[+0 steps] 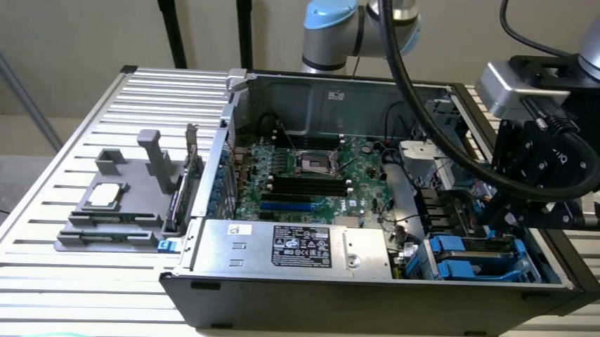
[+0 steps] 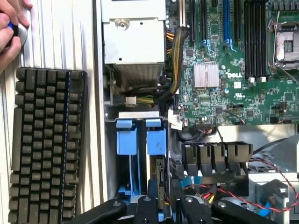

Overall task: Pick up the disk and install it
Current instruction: 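Insert the first disk wire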

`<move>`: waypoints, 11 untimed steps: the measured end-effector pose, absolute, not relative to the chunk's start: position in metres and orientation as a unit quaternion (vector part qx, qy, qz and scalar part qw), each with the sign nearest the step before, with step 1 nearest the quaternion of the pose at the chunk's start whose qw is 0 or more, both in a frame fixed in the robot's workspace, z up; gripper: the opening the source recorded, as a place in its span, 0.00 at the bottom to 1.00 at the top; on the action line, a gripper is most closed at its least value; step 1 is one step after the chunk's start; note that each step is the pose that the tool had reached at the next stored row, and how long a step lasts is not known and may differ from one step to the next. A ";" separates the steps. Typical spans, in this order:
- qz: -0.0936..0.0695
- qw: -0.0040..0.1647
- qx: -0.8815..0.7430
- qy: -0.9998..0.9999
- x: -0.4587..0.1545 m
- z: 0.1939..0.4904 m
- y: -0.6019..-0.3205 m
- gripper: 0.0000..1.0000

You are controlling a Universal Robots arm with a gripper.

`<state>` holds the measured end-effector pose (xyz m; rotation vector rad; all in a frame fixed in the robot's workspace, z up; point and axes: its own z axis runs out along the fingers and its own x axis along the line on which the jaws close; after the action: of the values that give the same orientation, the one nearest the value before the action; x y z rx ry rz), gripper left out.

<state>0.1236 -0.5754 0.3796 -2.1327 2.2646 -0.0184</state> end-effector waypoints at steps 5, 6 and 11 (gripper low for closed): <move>-0.006 0.020 -0.685 0.728 0.106 0.382 -0.576 0.23; -0.006 0.020 -0.685 0.728 0.104 0.382 -0.576 0.16; -0.006 0.021 -0.685 0.728 0.102 0.382 -0.575 0.11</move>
<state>0.1017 -0.5755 0.3821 -2.1244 2.2559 -0.0178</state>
